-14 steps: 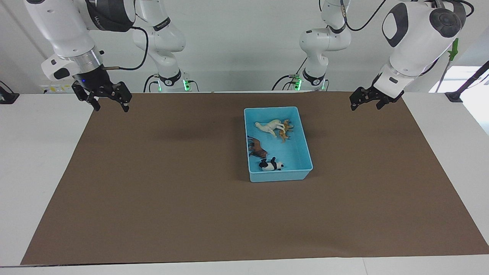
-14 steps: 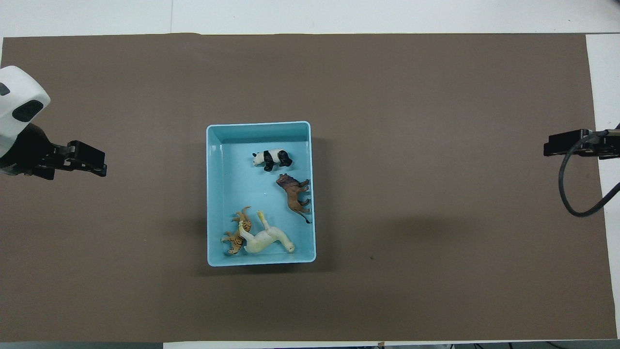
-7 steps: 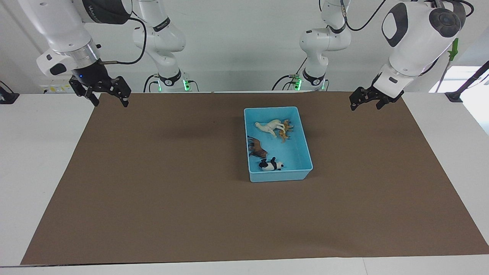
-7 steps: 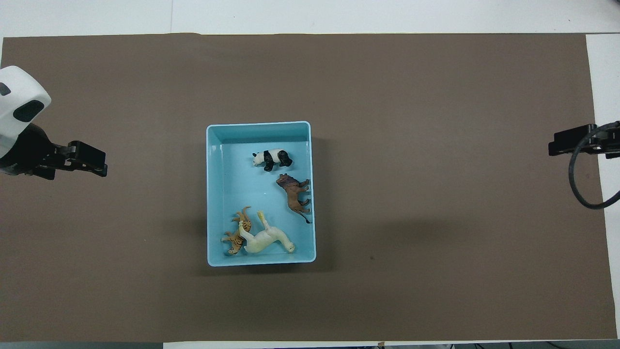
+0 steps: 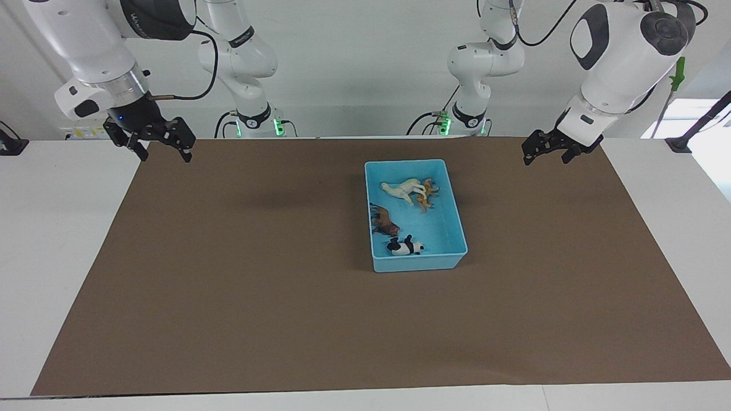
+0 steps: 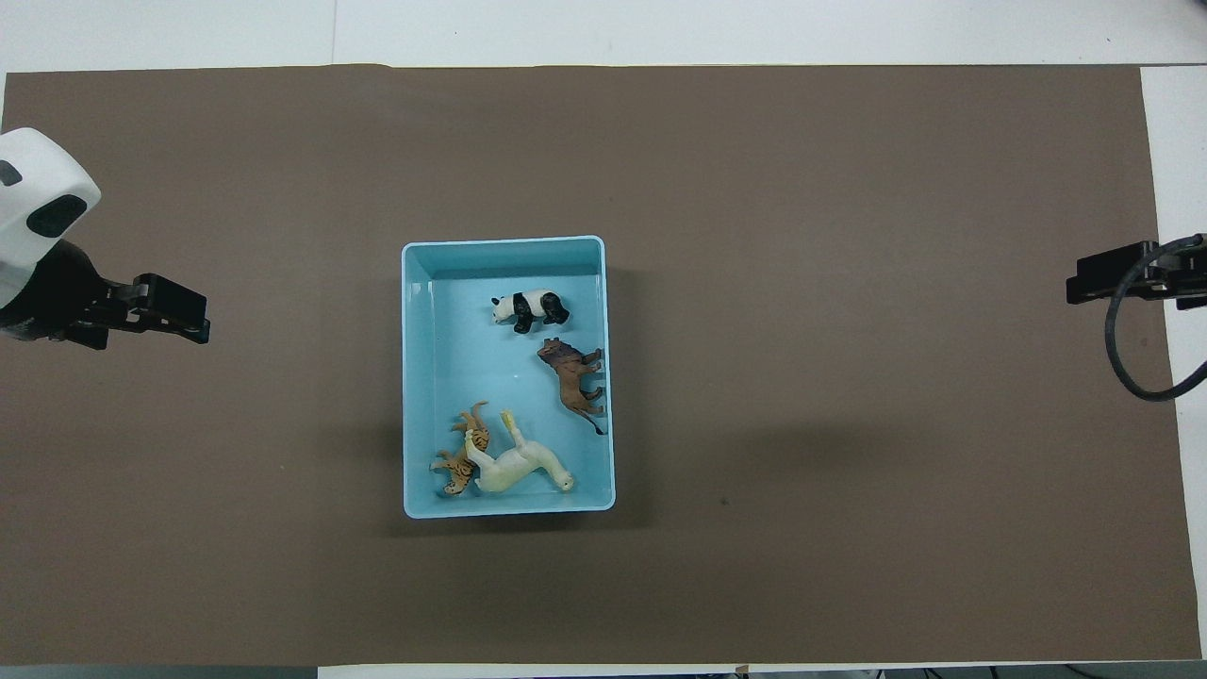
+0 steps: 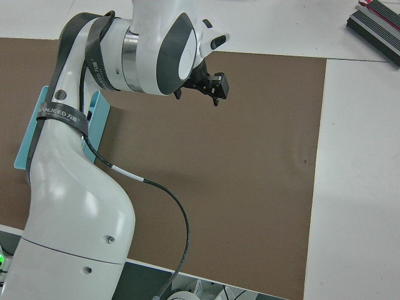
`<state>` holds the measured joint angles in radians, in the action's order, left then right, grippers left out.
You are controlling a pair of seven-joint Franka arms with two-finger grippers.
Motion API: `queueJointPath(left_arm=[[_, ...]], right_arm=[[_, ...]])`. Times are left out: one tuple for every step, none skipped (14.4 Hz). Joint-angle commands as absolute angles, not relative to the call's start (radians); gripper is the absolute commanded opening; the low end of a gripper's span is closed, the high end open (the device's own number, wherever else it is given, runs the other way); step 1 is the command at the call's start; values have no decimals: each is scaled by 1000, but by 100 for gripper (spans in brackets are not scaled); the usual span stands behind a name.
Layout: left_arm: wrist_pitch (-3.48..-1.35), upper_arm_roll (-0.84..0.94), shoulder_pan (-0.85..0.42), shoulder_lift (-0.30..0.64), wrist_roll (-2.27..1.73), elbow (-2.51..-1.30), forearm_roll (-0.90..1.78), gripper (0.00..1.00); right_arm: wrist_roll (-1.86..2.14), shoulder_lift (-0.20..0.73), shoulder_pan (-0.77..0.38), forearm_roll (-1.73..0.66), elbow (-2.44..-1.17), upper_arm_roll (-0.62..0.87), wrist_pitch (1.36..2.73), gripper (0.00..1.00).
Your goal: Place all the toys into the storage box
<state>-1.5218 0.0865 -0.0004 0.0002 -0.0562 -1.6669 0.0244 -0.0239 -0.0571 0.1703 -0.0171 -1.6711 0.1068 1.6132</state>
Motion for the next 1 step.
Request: queueJointPath(left_arm=[[-1545, 92, 5, -29, -49, -1698, 17, 100]], right_arm=[[-12, -52, 178, -25, -1658, 112, 1606, 100]])
